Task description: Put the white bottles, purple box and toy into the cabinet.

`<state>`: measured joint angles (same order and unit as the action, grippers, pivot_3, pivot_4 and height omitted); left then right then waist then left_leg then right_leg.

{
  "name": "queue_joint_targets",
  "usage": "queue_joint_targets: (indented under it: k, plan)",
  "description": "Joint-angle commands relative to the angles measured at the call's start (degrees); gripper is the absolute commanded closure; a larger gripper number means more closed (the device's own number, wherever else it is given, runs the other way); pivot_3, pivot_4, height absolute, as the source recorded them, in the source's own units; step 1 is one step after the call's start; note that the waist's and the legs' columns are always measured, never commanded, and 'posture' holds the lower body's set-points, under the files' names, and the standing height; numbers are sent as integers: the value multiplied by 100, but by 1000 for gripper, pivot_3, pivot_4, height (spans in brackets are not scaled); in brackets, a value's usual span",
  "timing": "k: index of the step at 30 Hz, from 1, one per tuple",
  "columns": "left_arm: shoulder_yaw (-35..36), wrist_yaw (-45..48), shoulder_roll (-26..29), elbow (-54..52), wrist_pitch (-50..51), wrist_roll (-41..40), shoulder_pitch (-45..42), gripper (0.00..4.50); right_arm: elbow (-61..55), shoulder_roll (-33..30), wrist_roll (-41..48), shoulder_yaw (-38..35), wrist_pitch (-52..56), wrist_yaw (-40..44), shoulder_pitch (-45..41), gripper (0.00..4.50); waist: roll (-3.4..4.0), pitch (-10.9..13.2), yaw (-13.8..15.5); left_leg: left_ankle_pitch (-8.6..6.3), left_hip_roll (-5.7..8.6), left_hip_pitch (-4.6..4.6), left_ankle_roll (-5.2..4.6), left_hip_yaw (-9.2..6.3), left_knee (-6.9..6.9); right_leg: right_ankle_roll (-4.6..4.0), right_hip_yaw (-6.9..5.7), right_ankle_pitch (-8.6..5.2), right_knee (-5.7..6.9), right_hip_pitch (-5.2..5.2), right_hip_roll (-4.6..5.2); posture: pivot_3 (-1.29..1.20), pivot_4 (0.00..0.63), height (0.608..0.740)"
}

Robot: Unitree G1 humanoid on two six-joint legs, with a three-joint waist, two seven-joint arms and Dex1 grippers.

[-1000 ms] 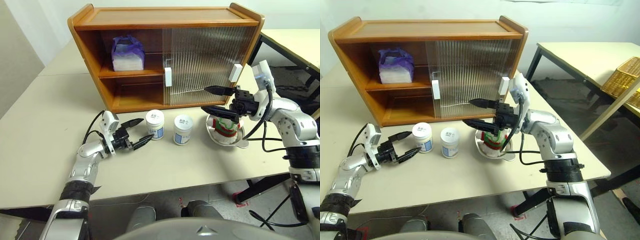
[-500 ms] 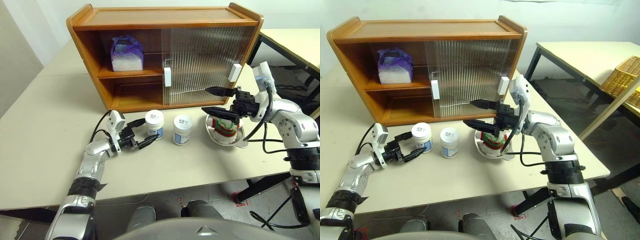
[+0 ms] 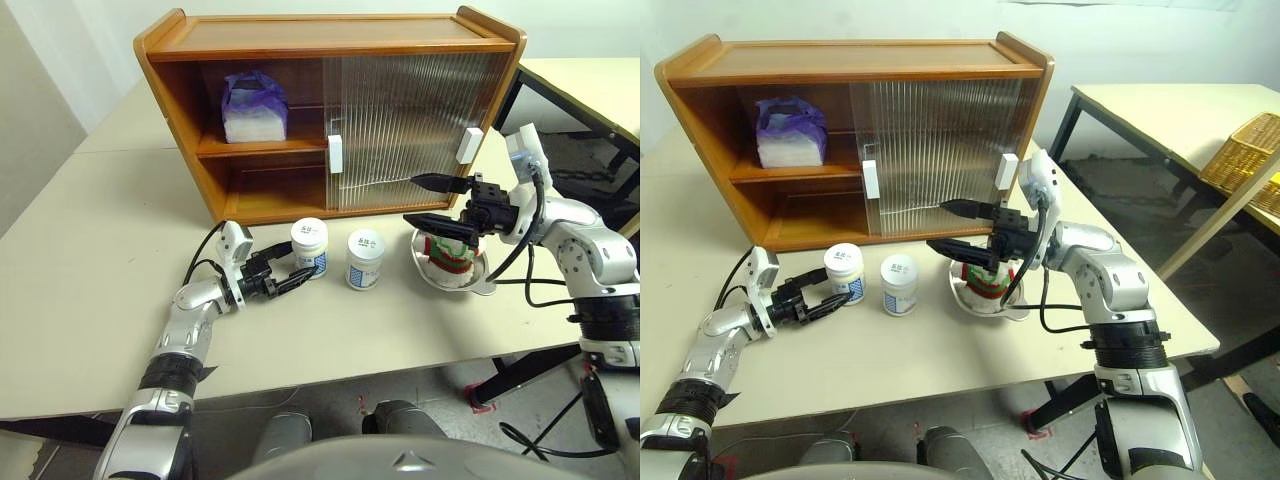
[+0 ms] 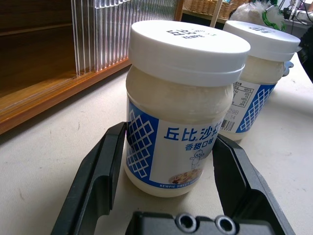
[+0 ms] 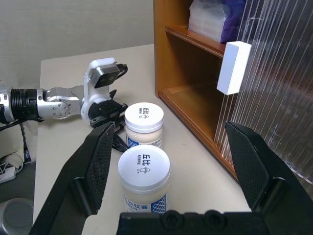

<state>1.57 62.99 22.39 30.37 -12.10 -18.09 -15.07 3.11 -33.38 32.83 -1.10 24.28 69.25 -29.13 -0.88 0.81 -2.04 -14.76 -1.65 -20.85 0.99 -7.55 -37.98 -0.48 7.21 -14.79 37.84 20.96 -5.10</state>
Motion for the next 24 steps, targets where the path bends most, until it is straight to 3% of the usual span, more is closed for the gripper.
queue_joint_targets:
  k: [1, 14, 24]
  plan:
    - [173, -139, 11, -132, 40, -106, -8, 1453, 66, 7, -40, 7, -61, 54, -5, 0, 0, 0, 0, 0, 0, 0, 0, 0, 0, 0, 0, 0, 0, 0, 0, -63, 0, 740]
    - [683, -666, 206, -675, 440, -372, -48, 1453, 198, 116, -90, 68, -166, 130, -14, 0, 0, 0, 18, 0, 7, -2, 0, 1, 1, 7, 0, -5, -1, 0, 3, -47, 0, 740]
    - [727, -1741, -5, -103, 416, 6, -576, 1453, 167, 130, -82, 52, -197, 122, 45, 0, 0, 0, 37, 1, 8, 1, 1, 2, -5, 9, 0, -3, -1, -6, 5, -57, 0, 740]
